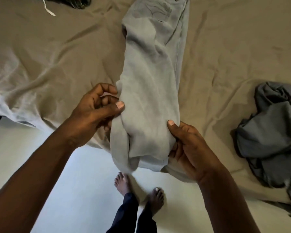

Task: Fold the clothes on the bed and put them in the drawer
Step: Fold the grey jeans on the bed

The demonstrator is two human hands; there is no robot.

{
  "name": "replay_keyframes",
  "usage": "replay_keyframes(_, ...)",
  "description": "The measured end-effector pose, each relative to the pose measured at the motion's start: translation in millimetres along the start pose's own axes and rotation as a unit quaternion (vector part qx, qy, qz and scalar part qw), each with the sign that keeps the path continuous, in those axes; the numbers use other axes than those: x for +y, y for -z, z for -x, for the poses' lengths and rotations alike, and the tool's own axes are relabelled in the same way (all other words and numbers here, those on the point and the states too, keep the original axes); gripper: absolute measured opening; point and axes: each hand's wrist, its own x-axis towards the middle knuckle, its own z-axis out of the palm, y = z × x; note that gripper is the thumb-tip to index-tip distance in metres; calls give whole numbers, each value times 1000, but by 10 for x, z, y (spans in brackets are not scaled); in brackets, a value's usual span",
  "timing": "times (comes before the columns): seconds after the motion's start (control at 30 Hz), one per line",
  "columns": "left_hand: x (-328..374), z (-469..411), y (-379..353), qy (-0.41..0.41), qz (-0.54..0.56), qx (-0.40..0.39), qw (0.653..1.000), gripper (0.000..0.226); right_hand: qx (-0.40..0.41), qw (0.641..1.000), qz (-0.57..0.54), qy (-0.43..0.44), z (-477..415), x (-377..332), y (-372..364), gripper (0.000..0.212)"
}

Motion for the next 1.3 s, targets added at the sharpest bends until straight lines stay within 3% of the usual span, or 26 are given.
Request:
replay_keyframes(0.07, -90, 37, -89, 76, 47, 6, 996, 34, -16, 999, 5, -39, 13, 6, 50, 42)
replay_keyframes(0.17, -395, 123, -279, 176, 2, -20, 984, 40, -52, 995, 11, -82, 67, 32, 94, 35)
replay_keyframes(0.27, -781, 236, -443, 260, 123, 19, 958, 26, -58, 992, 67, -94, 84, 265, 154, 32)
replay_keyframes(0.37, -1066, 316, -532, 231, 151, 87, 957, 23, -39, 989, 107, -94, 126, 474, 219, 40)
replay_keyframes(0.5, -1294, 336, -610, 157, 63, 213, 962, 16, -57, 991, -26, -120, 168, 593, 360, 31)
replay_keyframes(0.63, -1192, 119, -707, 214, 209, 139, 944, 48, -85, 986, -77, -118, 179, 503, 355, 34)
replay_keyframes(0.73, -1015, 74, -690, 188, 243, 88, 947, 59, -114, 987, -51, -101, 235, 478, 313, 26)
replay_keyframes(0.83, -946, 213, -661, 106, 135, 177, 969, 37, -84, 995, 32, -32, 206, 599, 451, 32)
replay_keyframes(0.9, -1096, 275, -546, 84, -82, 239, 964, 27, -13, 978, 206, 21, 109, 761, 597, 36)
replay_keyframes(0.93, -1237, 278, -452, 114, -245, 216, 938, 30, 20, 943, 332, 33, 48, 863, 668, 40)
replay_keyframes(1.0, -1409, 253, -305, 224, -493, 79, 837, 50, 36, 847, 530, -25, -99, 1055, 765, 38)
replay_keyframes(1.07, -1370, 108, -222, 267, -596, 1, 758, 58, 39, 776, 623, -90, -237, 1071, 794, 36)
replay_keyframes(1.13, -1108, -72, -160, 267, -634, 2, 726, 59, 99, 762, 635, -79, -347, 889, 748, 46)
replay_keyframes(1.17, -954, -153, -132, 267, -624, 14, 734, 60, 144, 762, 630, -46, -373, 750, 714, 46)
replay_keyframes(1.23, -675, -345, -112, 251, -553, 50, 793, 57, 217, 788, 577, 18, -498, 423, 625, 41)
replay_keyframes(1.3, -464, -683, -85, 187, -465, 99, 860, 51, 229, 867, 441, 37, -776, 34, 484, 41)
